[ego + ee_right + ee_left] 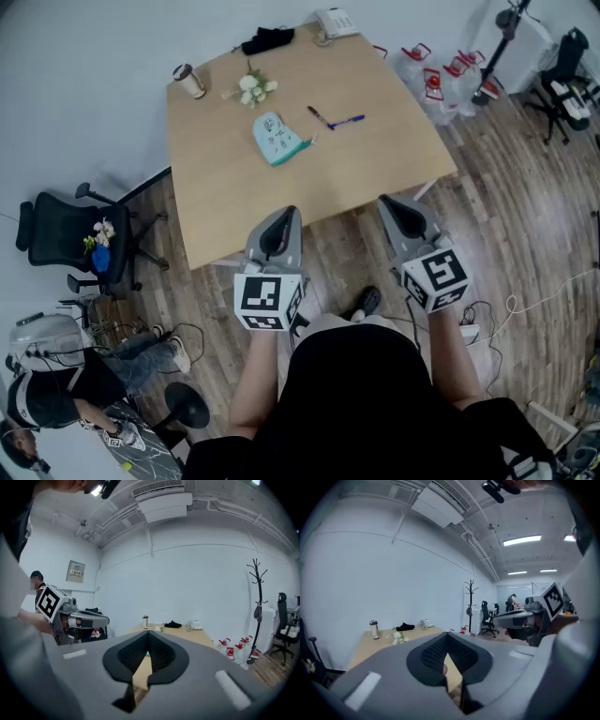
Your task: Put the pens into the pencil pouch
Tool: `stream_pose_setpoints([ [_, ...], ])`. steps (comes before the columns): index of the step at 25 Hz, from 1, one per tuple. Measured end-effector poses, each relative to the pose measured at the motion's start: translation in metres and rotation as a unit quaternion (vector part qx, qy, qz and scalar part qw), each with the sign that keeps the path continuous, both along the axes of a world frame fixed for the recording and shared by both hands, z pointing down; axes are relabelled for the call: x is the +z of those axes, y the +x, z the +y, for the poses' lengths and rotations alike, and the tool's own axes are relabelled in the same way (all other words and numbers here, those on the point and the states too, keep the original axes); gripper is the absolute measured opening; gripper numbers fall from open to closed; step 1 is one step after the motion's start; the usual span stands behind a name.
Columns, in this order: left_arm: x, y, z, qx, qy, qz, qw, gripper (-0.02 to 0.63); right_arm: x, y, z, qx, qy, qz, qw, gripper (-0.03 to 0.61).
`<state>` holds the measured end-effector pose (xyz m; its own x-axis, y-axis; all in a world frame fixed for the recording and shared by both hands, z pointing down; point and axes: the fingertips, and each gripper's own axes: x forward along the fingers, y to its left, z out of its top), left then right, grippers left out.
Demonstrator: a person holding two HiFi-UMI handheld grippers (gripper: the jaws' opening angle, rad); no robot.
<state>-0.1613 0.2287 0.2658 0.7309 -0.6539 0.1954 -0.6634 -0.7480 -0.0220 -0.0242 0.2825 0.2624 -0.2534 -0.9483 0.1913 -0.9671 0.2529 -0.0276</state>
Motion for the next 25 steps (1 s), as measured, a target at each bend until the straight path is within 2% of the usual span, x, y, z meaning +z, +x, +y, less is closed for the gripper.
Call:
stream_pose_setpoints([
  [8,0.000,0.000,-0.001,0.001,-0.001,-0.011,0.9999,-0.005,0.002,-0.006,-0.001,-0.007,-0.007,0.015,1.000,0.008],
  [25,0.017,0.025,0.014,-0.036,-0.014,-0.033,0.9987,-0.005,0.015,0.014,0.004,-0.042,-0.008,0.016,0.999,0.009],
])
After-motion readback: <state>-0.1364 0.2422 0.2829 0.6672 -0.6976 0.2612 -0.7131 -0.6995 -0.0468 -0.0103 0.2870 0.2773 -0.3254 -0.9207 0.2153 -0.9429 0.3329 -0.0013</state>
